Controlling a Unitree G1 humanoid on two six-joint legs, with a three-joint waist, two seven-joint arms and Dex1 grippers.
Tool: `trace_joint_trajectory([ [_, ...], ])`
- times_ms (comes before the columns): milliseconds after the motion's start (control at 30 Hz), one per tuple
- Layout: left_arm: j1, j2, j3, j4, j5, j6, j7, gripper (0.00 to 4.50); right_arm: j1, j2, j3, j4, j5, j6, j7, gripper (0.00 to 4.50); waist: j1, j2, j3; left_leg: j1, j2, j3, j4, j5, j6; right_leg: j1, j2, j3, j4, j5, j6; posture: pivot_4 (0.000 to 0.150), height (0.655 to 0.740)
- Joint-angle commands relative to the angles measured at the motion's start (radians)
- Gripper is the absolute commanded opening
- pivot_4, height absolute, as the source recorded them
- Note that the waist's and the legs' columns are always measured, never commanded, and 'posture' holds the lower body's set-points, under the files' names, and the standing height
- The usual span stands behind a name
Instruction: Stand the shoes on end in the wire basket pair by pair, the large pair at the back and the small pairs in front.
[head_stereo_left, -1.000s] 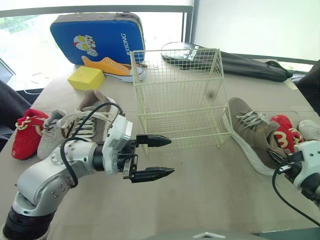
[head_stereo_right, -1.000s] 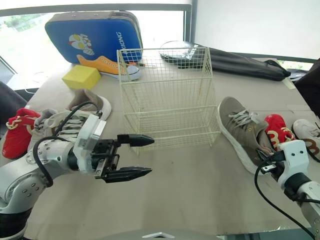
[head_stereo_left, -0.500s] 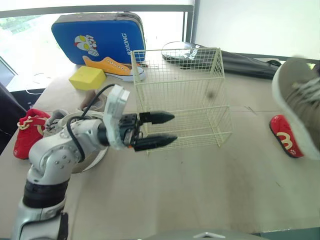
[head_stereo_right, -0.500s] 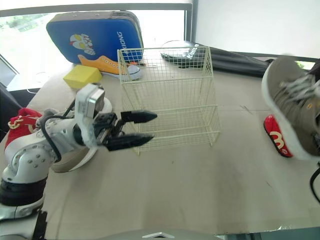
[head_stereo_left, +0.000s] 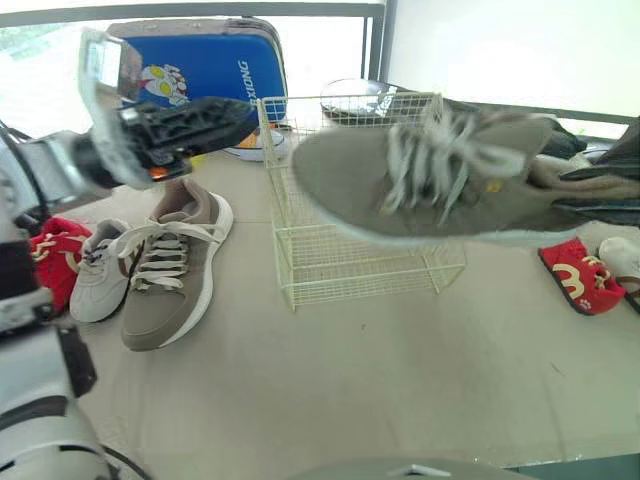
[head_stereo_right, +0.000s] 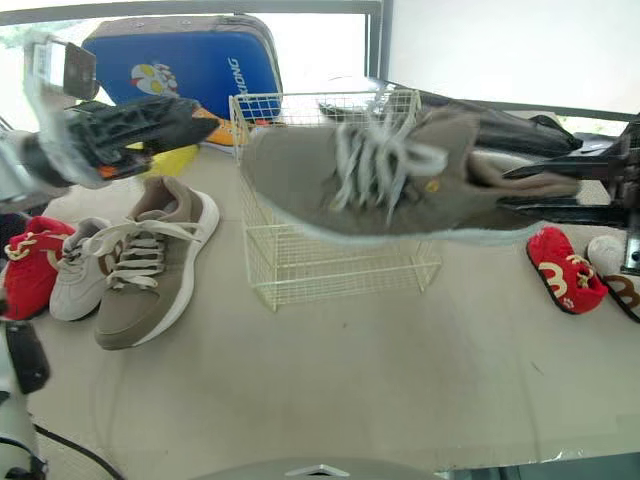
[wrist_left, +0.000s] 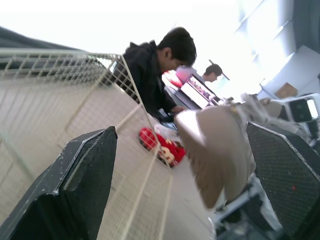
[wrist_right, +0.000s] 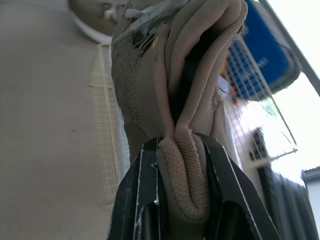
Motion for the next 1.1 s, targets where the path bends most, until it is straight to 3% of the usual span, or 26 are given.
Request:
trace_joint_trajectory([
  [33, -0.046, 0.001, -0.088, -0.09, 0.025, 0.112, -0.081, 4.5, -0.252, 0.115, 0.221, 0.075, -0.108, -0.107, 0.14, 0.13, -0.002, -0.002, 0.002, 0.0, 0.0, 0.0, 0.0, -0.001, -0.002, 0.0, 0.0, 0.0, 0.0, 0.0, 0.0, 0.15, 0.74],
  [233, -0.065, -0.068, -0.192, -0.226, 0.068, 0.173, -0.113, 4.5, -0.514, 0.349, 0.392, 0.175, -0.235, -0.185, 0.216, 0.13, -0.007, 0.0, 0.005, -0.001, 0.0, -0.002, 0.002, 0.001, -0.005, -0.002, -0.002, -0.001, 0.004, 0.003, 0.003, 0.15, 0.74],
  [533, -0.115, -0.162, -0.282, -0.257, 0.061, 0.206, -0.124, 4.5, -0.628, 0.517, 0.453, 0.244, -0.321, -0.278, 0.253, 0.11, -0.009, -0.001, 0.004, -0.001, 0.0, -0.004, 0.003, 0.002, -0.005, -0.001, 0.0, -0.001, 0.004, 0.006, -0.001, 0.15, 0.74],
  [567, -0.113, -0.164, -0.296, -0.263, 0.063, 0.206, -0.132, 3.98, -0.633, 0.532, 0.454, 0.249, -0.328, -0.291, 0.25, 0.11, -0.009, -0.001, 0.004, -0.001, 0.0, -0.004, 0.004, 0.002, -0.005, -0.001, 0.0, -0.001, 0.004, 0.006, -0.001, 0.15, 0.74],
  [767, -0.089, -0.158, -0.296, -0.25, 0.025, 0.206, -0.142, 1.94, -0.653, 0.572, 0.458, 0.246, -0.355, -0.27, 0.21, 0.11, -0.015, 0.0, 0.005, -0.001, 0.0, -0.004, 0.004, 0.002, -0.005, -0.002, 0.001, 0.0, 0.006, 0.006, -0.001, 0.15, 0.74],
  [833, -0.068, -0.176, -0.246, -0.231, -0.004, 0.206, -0.119, 1.57, -0.654, 0.571, 0.462, 0.251, -0.387, -0.28, 0.202, 1.16, -0.015, 0.0, 0.004, -0.001, 0.0, -0.004, 0.004, 0.002, -0.005, -0.002, 0.002, 0.0, 0.006, 0.006, -0.001, 0.15, 0.74],
  [867, -0.055, -0.189, -0.213, -0.226, -0.014, 0.206, -0.102, 1.5, -0.652, 0.571, 0.458, 0.249, -0.394, -0.279, 0.192, 1.46, -0.015, 0.0, 0.004, -0.001, 0.0, -0.004, 0.004, 0.002, -0.005, -0.002, 0.002, 0.0, 0.006, 0.006, -0.001, 0.15, 0.74],
  [1000, 0.014, -0.224, -0.094, -0.245, -0.064, 0.184, -0.025, 1.43, -0.649, 0.568, 0.414, 0.25, -0.458, -0.249, 0.065, 3.38, -0.014, -0.001, 0.004, -0.001, 0.0, -0.004, 0.005, 0.002, -0.005, -0.001, 0.002, 0.0, 0.006, 0.006, -0.001, 0.15, 0.74],
  [1033, 0.068, -0.248, -0.025, -0.276, -0.086, 0.129, 0.019, 1.43, -0.62, 0.511, 0.384, 0.239, -0.435, -0.148, 0.052, 3.82, -0.014, 0.0, 0.004, -0.001, 0.0, -0.004, 0.005, 0.002, -0.005, -0.002, 0.001, 0.001, 0.006, 0.006, -0.002, 0.15, 0.74],
  [1100, 0.171, -0.288, 0.09, -0.35, -0.133, 0.036, 0.098, 1.42, -0.559, 0.435, 0.309, 0.215, -0.363, 0.091, -0.038, 3.86, -0.007, -0.001, 0.003, -0.001, 0.0, -0.005, 0.004, 0.002, -0.005, -0.002, -0.003, 0.002, 0.005, 0.007, -0.003, 0.15, 0.74],
])
